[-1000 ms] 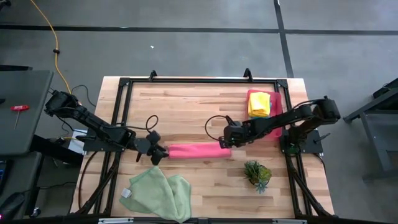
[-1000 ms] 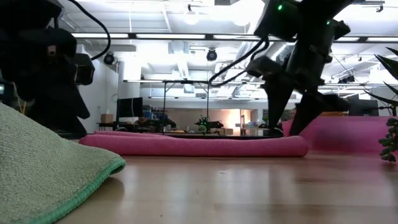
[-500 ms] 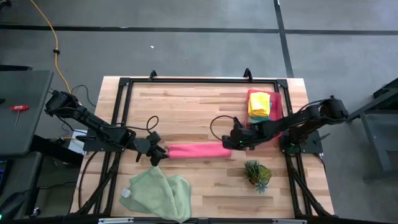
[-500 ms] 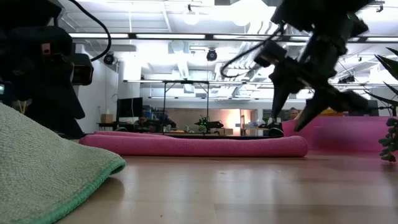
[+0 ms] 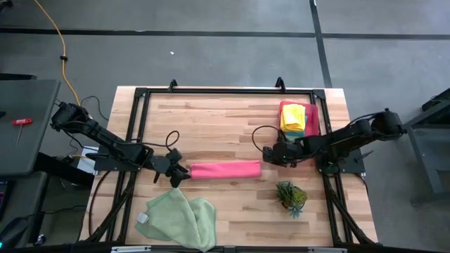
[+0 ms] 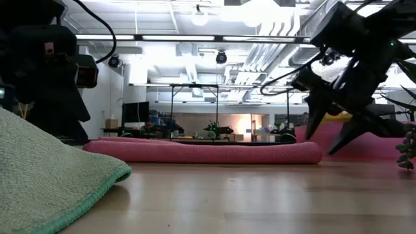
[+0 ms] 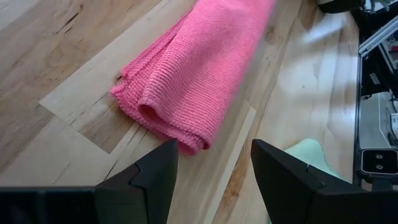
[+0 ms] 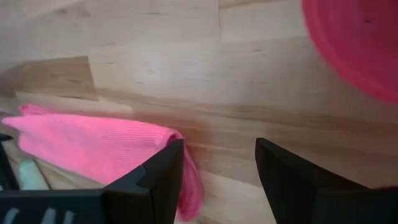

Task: Fold microfiber towels
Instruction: Fold the pink microfiber cloth

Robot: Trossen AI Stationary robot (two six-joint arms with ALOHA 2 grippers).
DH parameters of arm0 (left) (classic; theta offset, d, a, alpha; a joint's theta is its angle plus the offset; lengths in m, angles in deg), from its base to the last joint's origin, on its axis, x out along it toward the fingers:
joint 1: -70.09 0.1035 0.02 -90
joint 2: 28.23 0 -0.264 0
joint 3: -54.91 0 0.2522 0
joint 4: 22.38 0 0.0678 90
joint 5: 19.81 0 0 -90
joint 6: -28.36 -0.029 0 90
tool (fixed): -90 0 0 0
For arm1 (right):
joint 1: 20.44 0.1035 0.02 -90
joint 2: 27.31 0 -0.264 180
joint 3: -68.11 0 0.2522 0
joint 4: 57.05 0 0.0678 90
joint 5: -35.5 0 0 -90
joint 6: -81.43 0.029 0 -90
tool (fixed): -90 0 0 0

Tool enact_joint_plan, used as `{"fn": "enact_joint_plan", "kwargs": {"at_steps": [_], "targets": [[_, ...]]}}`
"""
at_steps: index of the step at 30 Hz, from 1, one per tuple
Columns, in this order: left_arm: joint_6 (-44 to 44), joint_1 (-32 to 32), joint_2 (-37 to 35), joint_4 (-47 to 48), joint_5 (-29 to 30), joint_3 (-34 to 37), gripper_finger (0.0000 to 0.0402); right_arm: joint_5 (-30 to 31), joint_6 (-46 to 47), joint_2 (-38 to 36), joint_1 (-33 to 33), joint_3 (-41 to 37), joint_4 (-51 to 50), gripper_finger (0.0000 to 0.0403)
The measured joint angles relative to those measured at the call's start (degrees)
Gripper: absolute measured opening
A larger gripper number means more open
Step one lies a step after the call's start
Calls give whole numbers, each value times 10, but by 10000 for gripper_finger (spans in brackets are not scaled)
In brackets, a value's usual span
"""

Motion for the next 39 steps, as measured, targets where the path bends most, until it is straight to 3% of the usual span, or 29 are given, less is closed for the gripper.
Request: {"fn": "enact_joint_plan", "kwargs": {"at_steps": [15, 24, 27, 32, 39], "targets": [[5, 0, 0, -4, 2, 0, 194, -99, -184, -1, -94, -1, -66, 190], [0, 0, 0, -3, 5, 0, 194, -54, -250, 0, -99, 42, -161, 190], [-5, 0, 0, -3, 7, 0, 194, -57, -254, 0, -95, 65, -175, 190], [-11, 0, 0, -3, 9, 0, 194, -111, -239, 0, -61, 81, -129, 190], [-11, 0, 0, -3, 23, 0, 194, -83, -146, 17, 7, 81, -96, 190]]}}
